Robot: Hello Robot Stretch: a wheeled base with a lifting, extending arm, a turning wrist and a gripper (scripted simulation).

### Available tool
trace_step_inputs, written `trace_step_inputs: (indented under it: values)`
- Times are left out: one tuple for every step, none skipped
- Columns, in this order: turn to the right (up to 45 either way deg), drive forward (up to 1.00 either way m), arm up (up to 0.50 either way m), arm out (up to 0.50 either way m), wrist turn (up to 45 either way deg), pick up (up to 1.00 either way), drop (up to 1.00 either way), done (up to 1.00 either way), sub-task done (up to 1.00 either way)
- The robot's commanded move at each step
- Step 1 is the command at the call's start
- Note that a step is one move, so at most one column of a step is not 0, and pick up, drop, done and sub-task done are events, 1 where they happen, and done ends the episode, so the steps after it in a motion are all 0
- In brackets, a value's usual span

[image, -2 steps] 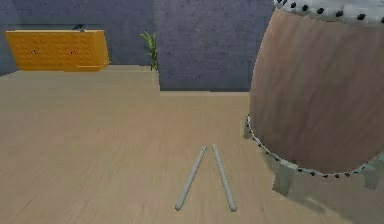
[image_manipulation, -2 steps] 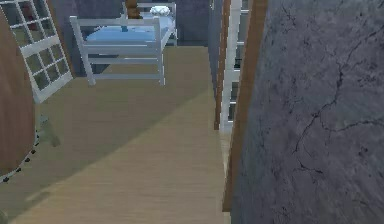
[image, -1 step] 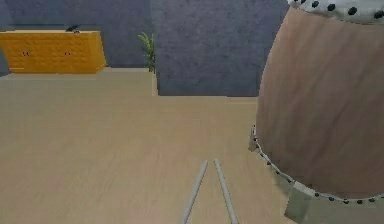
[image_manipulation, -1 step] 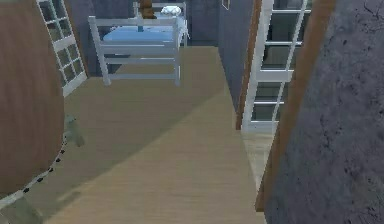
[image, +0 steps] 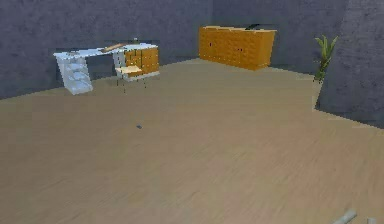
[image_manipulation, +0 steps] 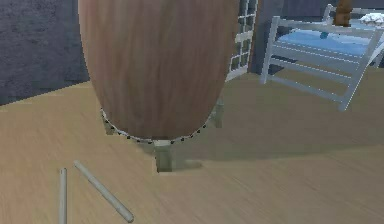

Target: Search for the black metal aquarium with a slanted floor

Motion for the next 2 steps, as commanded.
trace_step_inputs:
  values:
    - [-18.0, 0.0, 0.0, 0.0, 0.0, 0.0, 0.0, 0.0, 0.0]
    - [0.0, 0.45, 0.0, 0.0, 0.0, 0.0, 0.0, 0.0, 0.0]
